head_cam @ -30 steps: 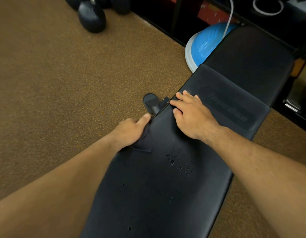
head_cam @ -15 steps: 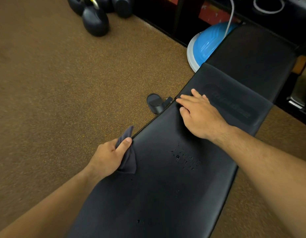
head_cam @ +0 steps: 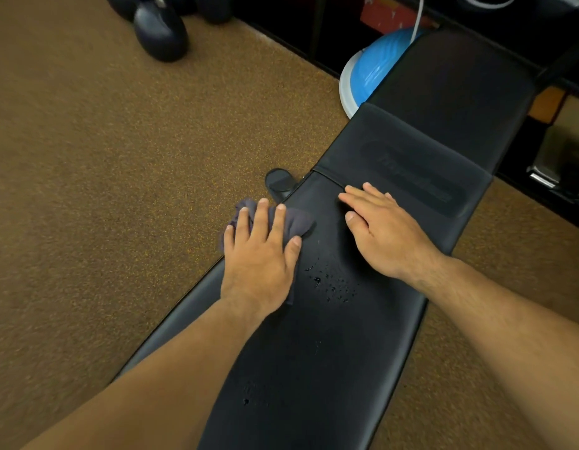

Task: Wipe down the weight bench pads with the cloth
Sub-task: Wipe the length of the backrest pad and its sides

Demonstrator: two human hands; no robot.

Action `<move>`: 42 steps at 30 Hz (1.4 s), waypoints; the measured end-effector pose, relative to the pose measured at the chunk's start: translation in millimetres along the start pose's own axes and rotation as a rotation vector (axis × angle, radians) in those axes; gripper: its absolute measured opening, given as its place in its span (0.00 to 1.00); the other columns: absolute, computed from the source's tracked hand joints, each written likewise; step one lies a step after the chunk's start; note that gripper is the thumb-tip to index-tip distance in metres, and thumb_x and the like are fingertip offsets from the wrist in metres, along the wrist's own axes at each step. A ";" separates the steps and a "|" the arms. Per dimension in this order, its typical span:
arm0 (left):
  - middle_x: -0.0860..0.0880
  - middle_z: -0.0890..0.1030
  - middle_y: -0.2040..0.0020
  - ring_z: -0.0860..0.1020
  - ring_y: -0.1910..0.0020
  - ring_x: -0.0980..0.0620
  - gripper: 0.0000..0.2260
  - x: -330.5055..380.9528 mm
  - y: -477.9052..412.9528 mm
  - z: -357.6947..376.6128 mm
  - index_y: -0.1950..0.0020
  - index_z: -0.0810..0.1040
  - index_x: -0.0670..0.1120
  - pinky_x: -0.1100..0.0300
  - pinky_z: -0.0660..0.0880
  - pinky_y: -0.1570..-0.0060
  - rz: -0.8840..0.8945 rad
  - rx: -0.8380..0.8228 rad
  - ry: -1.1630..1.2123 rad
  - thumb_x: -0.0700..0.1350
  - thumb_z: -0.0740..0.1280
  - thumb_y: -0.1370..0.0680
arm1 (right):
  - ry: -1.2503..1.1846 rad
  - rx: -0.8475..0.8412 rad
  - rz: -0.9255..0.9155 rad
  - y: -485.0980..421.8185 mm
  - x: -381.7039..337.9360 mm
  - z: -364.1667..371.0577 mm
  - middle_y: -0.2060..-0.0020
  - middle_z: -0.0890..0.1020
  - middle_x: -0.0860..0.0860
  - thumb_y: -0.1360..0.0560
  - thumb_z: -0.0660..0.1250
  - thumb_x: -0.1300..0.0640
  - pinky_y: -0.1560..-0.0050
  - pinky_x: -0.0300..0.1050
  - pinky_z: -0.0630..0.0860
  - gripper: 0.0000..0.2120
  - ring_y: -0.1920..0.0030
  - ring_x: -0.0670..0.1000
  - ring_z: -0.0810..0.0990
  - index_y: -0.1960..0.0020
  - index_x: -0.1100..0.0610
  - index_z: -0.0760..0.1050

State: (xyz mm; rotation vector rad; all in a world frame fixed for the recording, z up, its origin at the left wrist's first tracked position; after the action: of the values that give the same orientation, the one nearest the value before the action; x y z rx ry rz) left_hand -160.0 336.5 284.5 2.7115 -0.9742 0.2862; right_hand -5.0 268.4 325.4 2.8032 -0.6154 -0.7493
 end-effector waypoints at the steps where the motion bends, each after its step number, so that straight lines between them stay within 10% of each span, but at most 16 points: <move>1: 0.46 0.52 0.20 0.50 0.22 0.40 0.28 7.2 6.0 2.1 0.20 0.52 0.49 0.41 0.50 0.26 0.056 -0.002 -0.029 0.59 0.42 0.18 | -0.005 0.002 -0.003 2.1 0.1 0.1 0.23 0.60 0.45 0.16 0.50 0.54 0.24 0.44 0.42 0.21 0.22 0.45 0.48 0.23 0.52 0.61; 7: 0.49 0.53 0.20 0.46 0.22 0.42 0.27 16.7 34.8 18.3 0.21 0.56 0.51 0.37 0.48 0.27 0.307 -0.057 -0.139 0.59 0.44 0.18 | 0.032 -0.063 -0.042 19.3 3.8 2.3 0.23 0.60 0.44 0.16 0.50 0.54 0.25 0.40 0.41 0.22 0.23 0.43 0.48 0.22 0.51 0.59; 25: 0.49 0.40 0.20 0.36 0.23 0.42 0.28 53.4 36.4 27.6 0.21 0.40 0.52 0.40 0.38 0.28 0.069 -0.156 -0.121 0.58 0.37 0.20 | 0.017 -0.106 -0.088 27.4 12.5 0.3 0.24 0.62 0.44 0.16 0.53 0.52 0.27 0.37 0.49 0.22 0.24 0.41 0.53 0.23 0.50 0.61; 34: 0.48 0.44 0.20 0.55 0.27 0.39 0.26 83.4 0.2 1.1 0.20 0.47 0.54 0.44 0.63 0.35 -0.006 -0.104 -0.205 0.60 0.47 0.17 | -0.169 0.139 0.003 44.1 38.8 -37.3 0.32 0.75 0.45 0.19 0.62 0.54 0.36 0.31 0.59 0.19 0.32 0.42 0.69 0.29 0.52 0.71; 39: 0.55 0.53 0.21 0.57 0.26 0.53 0.25 64.1 -2.1 -32.4 0.22 0.58 0.54 0.49 0.60 0.28 -0.011 -0.018 0.416 0.60 0.50 0.18 | -0.255 0.343 0.044 53.1 37.4 -44.5 0.35 0.77 0.49 0.20 0.64 0.57 0.35 0.27 0.59 0.17 0.33 0.46 0.71 0.32 0.56 0.75; 42: 0.52 0.72 0.30 0.67 0.32 0.60 0.18 23.6 0.2 -71.1 0.28 0.71 0.47 0.60 0.62 0.30 -0.127 0.257 0.805 0.49 0.55 0.16 | -0.193 0.406 -0.041 55.7 -1.7 -28.2 0.31 0.74 0.53 0.21 0.62 0.51 0.27 0.46 0.60 0.20 0.29 0.53 0.67 0.32 0.57 0.75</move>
State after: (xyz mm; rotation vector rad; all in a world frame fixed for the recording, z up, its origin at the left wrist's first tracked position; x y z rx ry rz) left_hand -149.4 343.2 358.4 2.4476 -0.5414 1.4106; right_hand -11.2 220.8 365.3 3.1383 -0.8277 -1.0134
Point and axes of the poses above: each hand's wrist, its own y-axis away from the middle knuckle, its own z-axis out of the palm, x = y × z, the point moved 10 cm from there along -y, towards the middle knuckle
